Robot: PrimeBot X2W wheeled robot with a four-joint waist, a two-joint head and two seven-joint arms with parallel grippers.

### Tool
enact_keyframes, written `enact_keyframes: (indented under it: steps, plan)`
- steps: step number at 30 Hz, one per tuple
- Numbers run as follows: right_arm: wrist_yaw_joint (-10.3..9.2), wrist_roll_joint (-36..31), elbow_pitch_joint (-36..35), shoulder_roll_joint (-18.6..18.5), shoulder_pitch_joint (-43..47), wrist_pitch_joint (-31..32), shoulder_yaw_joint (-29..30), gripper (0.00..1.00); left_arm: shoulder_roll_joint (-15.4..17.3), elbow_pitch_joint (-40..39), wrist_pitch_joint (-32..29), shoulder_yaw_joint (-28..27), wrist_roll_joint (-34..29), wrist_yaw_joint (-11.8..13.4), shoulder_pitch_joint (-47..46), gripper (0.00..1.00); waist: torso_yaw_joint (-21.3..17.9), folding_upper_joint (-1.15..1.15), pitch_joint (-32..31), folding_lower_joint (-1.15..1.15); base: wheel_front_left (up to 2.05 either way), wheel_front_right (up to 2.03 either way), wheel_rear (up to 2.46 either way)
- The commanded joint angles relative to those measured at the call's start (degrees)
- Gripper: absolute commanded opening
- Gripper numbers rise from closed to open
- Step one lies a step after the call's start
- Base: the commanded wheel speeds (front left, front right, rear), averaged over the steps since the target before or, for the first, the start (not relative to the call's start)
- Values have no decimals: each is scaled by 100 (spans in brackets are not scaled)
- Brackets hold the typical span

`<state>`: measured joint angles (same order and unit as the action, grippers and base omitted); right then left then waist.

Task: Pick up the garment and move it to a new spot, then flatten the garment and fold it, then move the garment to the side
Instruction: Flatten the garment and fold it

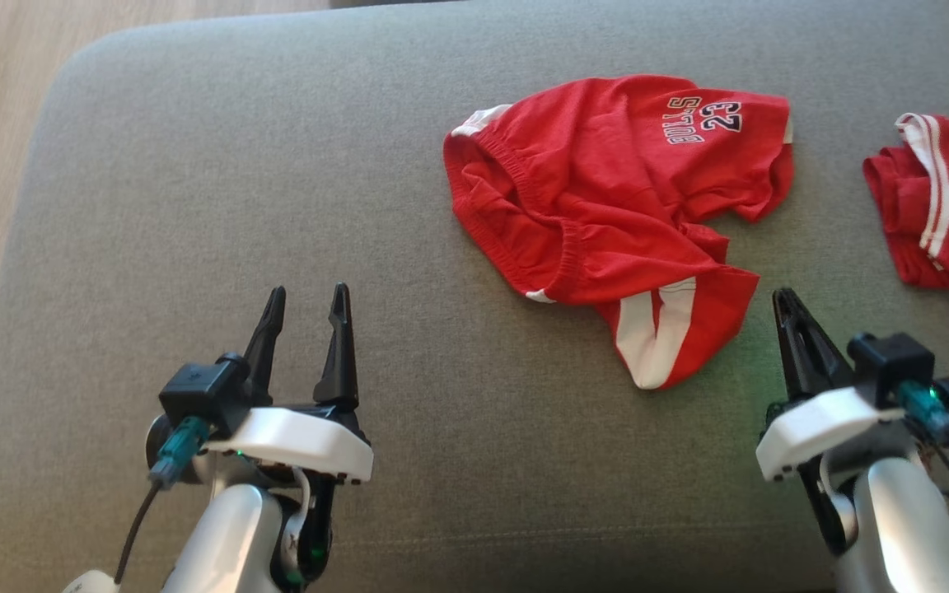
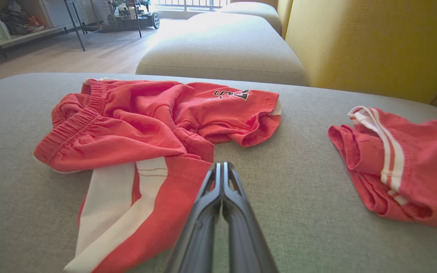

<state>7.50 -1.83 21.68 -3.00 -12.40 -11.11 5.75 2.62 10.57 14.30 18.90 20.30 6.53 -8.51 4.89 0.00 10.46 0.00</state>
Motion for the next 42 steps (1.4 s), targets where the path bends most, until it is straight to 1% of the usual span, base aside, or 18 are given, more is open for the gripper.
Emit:
enact_keyframes:
  steps: [1, 5, 6, 7, 8, 17, 26, 28, 30, 33, 34, 35, 39, 40, 41, 42]
  plan:
    - [-1, 55, -326, 13, 60, -96, -168, 0, 26, -159, 70, -230, -21, -27, -181, 100, -49, 0, -46, 0, 0, 0, 0]
    - [-1, 233, -635, 13, 458, -151, -284, 0, 26, -141, 70, -257, -37, -48, -147, 100, -119, 0, -120, 0, 0, 0, 0]
    - [-1, 280, -678, 13, 552, -153, -309, 11, 26, -141, 70, -252, -37, -49, -138, 100, -131, 0, -131, 0, 0, 0, 0]
    - [-1, 326, -709, 13, 637, -155, -320, 46, 26, -141, 70, -244, -35, -49, -131, 100, -142, 0, -141, 0, 0, 0, 0]
    - [-1, 373, -719, 13, 709, -149, -331, 100, 26, -143, 70, -233, -29, -47, -124, 100, -151, 0, -152, 0, 0, 0, 0]
    - [-1, 462, -748, 13, 842, -131, -386, 100, 26, -131, 70, -138, -14, -48, -58, 100, -143, 0, -235, 0, 0, 0, 0]
    - [-1, 529, -675, 13, 450, -104, -251, 100, 26, -142, 70, -29, -14, -42, -81, 100, -25, 0, -126, 0, 0, 0, 0]
    - [-1, 611, -519, 13, 250, -29, -226, 100, 26, -142, 70, -15, -29, -41, -114, 100, 18, 0, -57, 0, 0, 0, 0]
    - [-1, 837, -233, 13, 15, 153, -187, 100, 26, -128, 70, -1, -46, -48, -141, 100, 68, 0, 12, 0, 0, 0, 0]
    - [-1, 976, 124, 13, -337, 236, -117, 100, 26, -101, 70, 45, -67, -62, -179, 100, 161, 0, 105, 0, 0, 0, 0]
    - [-1, 1044, 379, 13, -519, 300, -45, 100, 26, -94, 70, 51, -72, -57, -205, 100, 214, 0, 155, 0, 0, 0, 0]
    - [-1, 1044, 379, 13, -519, 300, -45, 100, 26, -94, 70, 51, -72, -57, -205, 100, 214, 0, 155, 0, 0, 0, 0]
    - [-1, 992, 783, 7, -760, 324, 47, 100, 26, -66, 70, 47, -83, -51, -244, 100, 295, 0, 208, 0, 0, 0, 0]
    - [-1, 1008, 857, 7, -796, 315, 48, 97, 26, -61, 70, 49, -82, -49, -250, 100, 308, 0, 211, 0, 0, 0, 0]
    - [-1, 1027, 914, 7, -823, 294, 37, 32, 26, -57, 70, 51, -81, -47, -254, 100, 318, 0, 212, 0, 0, 0, 0]
    - [-1, 1060, 951, 7, -841, 260, 15, 0, 26, -53, 70, 51, -79, -45, -257, 100, 323, 0, 211, 0, 0, 0, 0]
